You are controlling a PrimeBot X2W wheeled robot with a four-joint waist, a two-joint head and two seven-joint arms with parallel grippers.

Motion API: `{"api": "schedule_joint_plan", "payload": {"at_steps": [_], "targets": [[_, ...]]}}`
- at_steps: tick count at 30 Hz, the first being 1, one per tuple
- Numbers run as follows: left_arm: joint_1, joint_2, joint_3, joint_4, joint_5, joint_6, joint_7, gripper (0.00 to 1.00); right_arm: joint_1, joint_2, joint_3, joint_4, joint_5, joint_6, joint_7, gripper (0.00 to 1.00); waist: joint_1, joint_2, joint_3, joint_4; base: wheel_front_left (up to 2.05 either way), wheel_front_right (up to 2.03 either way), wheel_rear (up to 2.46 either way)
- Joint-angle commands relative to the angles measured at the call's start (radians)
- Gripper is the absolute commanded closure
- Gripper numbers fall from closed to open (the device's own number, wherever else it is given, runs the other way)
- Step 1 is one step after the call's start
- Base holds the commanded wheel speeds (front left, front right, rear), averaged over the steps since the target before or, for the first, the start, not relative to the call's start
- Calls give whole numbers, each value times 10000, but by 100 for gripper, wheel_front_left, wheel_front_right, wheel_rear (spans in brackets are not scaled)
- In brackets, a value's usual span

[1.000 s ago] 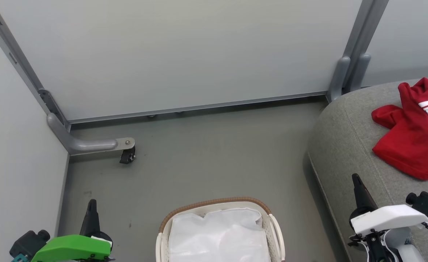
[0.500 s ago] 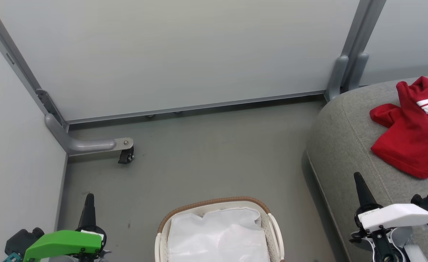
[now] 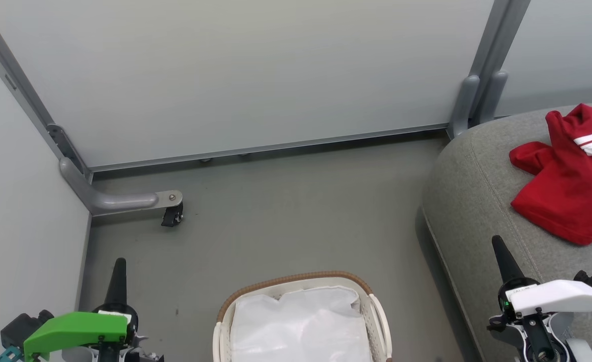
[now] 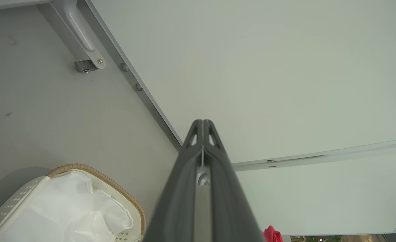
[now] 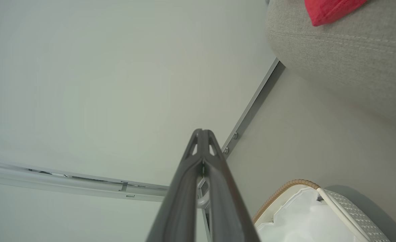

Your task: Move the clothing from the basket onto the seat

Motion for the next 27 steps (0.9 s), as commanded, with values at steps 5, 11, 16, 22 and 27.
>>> {"api": "schedule_joint_plan", "payload": {"at_steps": [5,11,16,22,27], "targets": [[-305,46,111,-114,-546,-80,152,100,-155,-66,-82,-167,632,-3,177,100,0,0,8,-24,0,0,0],[-359,47,193,-146,-989,-111,294,100,-155,-70,-129,-207,1160,-4,298,100,0,0,16,-51,0,0,0],[-398,50,249,-175,-1360,-132,409,100,-152,-72,-165,-242,1575,-4,415,100,0,0,22,-74,0,0,0],[-471,51,310,-203,-1762,-174,532,100,-146,-77,-210,-281,2057,-5,538,100,0,0,31,-100,0,0,0],[-491,53,365,-230,-2068,-195,630,100,-145,-81,-241,-314,2444,-5,634,100,0,0,37,-122,0,0,0]]}}
